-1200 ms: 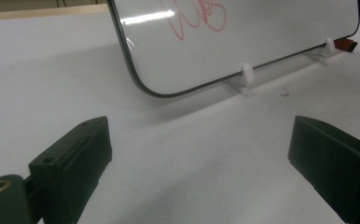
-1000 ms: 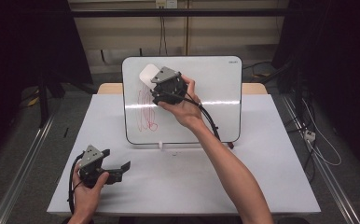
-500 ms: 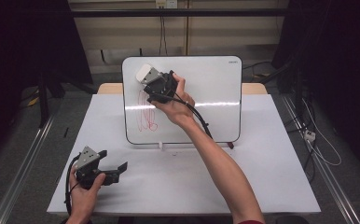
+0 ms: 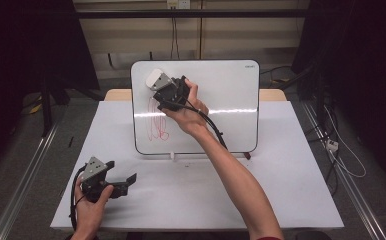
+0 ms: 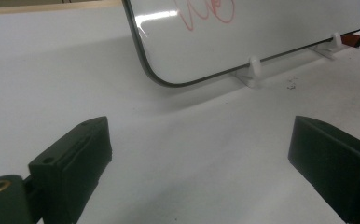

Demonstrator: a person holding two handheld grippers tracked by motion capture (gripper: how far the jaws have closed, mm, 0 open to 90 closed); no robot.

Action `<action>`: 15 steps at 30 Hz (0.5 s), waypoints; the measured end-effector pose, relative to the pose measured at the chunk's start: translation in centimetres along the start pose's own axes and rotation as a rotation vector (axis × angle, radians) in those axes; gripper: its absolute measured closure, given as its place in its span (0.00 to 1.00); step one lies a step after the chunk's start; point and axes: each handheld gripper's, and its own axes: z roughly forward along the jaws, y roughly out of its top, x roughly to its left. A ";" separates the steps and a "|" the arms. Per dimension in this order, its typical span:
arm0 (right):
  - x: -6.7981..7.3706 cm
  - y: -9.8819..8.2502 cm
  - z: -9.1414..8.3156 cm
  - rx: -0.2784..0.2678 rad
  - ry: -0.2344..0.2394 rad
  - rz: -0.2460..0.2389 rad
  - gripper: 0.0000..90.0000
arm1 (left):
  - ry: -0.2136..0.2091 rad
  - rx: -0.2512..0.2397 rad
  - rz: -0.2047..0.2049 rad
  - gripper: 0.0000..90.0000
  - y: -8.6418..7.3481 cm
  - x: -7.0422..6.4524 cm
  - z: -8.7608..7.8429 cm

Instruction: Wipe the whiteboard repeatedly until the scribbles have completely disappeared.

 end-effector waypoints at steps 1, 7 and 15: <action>0.0 0.0 0.0 -0.002 0.000 0.001 0.36 | 0.003 -0.002 0.002 0.07 0.1 -0.1 -0.1; 0.1 0.0 0.0 0.003 -0.003 -0.003 0.36 | 0.003 -0.002 0.008 0.07 0.1 -0.1 -0.1; 0.4 0.1 0.1 0.014 -0.032 -0.031 0.36 | 0.006 -0.008 0.003 0.07 0.2 0.0 -0.1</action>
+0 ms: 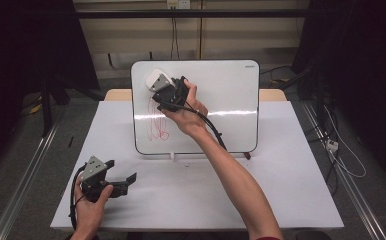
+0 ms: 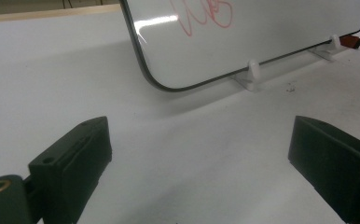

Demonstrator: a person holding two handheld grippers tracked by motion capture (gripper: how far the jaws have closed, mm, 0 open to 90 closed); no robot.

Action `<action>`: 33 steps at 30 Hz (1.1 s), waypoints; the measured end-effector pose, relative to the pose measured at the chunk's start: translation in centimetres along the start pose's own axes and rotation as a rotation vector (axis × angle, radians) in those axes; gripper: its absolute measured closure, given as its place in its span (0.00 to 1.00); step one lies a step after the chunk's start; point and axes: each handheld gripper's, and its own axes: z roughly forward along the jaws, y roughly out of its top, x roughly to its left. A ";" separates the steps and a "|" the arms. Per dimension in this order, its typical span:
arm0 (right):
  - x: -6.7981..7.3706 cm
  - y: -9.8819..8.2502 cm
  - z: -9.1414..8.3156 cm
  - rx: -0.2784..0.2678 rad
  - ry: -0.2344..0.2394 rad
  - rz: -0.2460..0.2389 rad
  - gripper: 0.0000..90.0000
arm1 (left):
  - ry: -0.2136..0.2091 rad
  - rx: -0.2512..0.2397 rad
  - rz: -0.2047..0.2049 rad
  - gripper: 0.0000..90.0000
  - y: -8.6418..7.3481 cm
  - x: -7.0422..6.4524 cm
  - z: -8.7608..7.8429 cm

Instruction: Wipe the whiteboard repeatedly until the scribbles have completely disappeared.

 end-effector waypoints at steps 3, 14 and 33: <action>0.2 0.0 0.0 0.006 0.006 -0.002 0.36 | 0.012 0.001 0.016 0.07 0.1 -0.1 0.0; 2.5 -1.3 -0.4 0.013 0.037 -0.043 0.36 | 0.002 0.012 0.049 0.06 0.2 -0.4 0.3; 3.3 -1.8 -0.7 0.009 0.059 -0.056 0.36 | 0.009 0.020 0.028 0.06 -0.1 0.0 0.0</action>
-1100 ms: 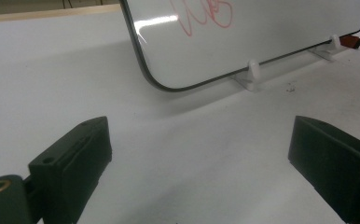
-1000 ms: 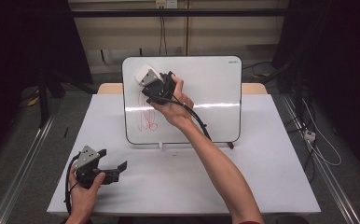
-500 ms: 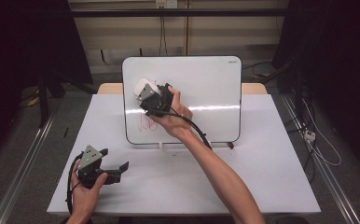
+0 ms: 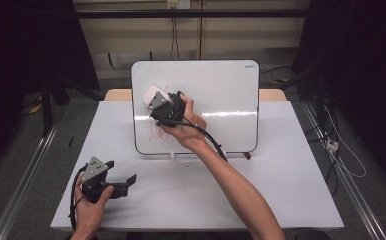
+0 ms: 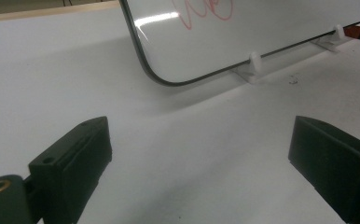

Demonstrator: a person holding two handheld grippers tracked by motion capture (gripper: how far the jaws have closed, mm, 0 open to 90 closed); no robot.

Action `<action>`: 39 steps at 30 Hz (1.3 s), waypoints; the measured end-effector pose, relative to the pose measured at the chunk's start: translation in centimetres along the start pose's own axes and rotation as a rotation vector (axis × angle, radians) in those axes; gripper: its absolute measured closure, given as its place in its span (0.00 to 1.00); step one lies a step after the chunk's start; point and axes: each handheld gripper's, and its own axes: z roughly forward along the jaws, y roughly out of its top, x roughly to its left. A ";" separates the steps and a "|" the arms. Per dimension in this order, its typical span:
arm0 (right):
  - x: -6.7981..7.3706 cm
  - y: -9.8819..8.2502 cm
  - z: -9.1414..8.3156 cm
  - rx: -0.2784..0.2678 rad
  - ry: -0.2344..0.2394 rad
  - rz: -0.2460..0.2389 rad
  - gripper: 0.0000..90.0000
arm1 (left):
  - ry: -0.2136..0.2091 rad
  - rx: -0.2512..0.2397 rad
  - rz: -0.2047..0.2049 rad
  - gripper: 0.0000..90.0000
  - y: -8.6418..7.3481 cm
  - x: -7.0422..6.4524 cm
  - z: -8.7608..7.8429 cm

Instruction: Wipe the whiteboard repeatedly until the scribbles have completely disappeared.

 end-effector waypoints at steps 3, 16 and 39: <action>-0.6 0.3 0.0 -0.004 -0.010 0.020 0.36 | -0.004 -0.005 -0.003 0.06 0.0 -0.1 0.0; -3.1 1.8 0.6 -0.013 -0.069 0.065 0.35 | -0.004 -0.002 -0.008 0.06 -0.2 0.0 -0.3; 3.2 -0.4 0.4 -0.078 -0.025 -0.024 0.35 | 0.012 0.006 -0.007 0.06 -0.3 -0.2 -0.5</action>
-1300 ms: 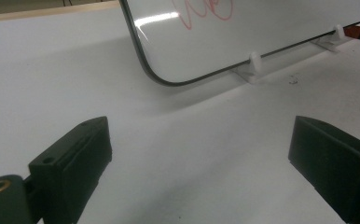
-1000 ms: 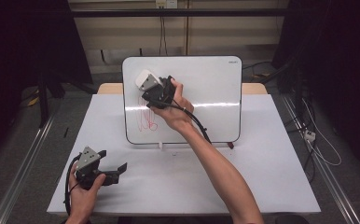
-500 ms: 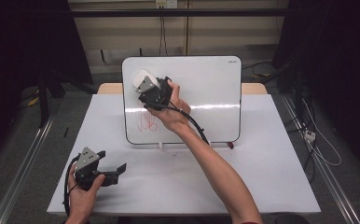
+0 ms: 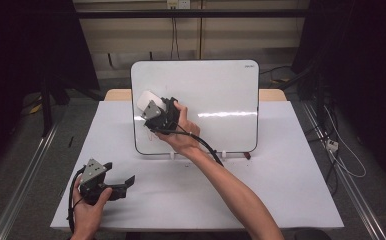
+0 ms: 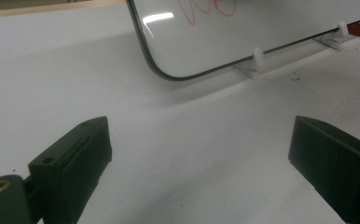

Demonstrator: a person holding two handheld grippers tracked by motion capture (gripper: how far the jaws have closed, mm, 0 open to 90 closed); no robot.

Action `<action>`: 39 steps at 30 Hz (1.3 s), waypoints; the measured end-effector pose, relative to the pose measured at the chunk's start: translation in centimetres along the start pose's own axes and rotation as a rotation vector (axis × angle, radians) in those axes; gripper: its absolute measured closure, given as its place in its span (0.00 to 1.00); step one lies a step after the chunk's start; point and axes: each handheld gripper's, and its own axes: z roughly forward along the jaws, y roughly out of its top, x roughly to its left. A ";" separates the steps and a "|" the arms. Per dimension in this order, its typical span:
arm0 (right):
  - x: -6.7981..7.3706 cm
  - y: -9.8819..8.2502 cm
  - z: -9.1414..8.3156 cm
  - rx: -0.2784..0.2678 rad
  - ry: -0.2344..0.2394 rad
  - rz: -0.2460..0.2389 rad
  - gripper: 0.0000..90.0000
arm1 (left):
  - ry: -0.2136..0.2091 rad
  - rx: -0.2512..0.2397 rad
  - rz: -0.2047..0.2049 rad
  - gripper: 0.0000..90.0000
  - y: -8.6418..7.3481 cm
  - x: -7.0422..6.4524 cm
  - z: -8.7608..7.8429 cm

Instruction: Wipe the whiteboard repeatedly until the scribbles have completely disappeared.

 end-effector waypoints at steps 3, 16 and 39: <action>0.5 -0.3 -0.1 -0.013 -0.003 -0.011 0.35 | 0.000 -0.001 0.001 0.06 0.0 0.0 0.0; -2.3 0.3 0.5 -0.057 0.015 0.029 0.35 | -0.005 -0.001 -0.002 0.06 0.0 0.0 0.0; -3.0 0.8 0.9 -0.051 -0.008 0.041 0.35 | -0.004 -0.001 0.000 0.06 0.1 0.0 0.0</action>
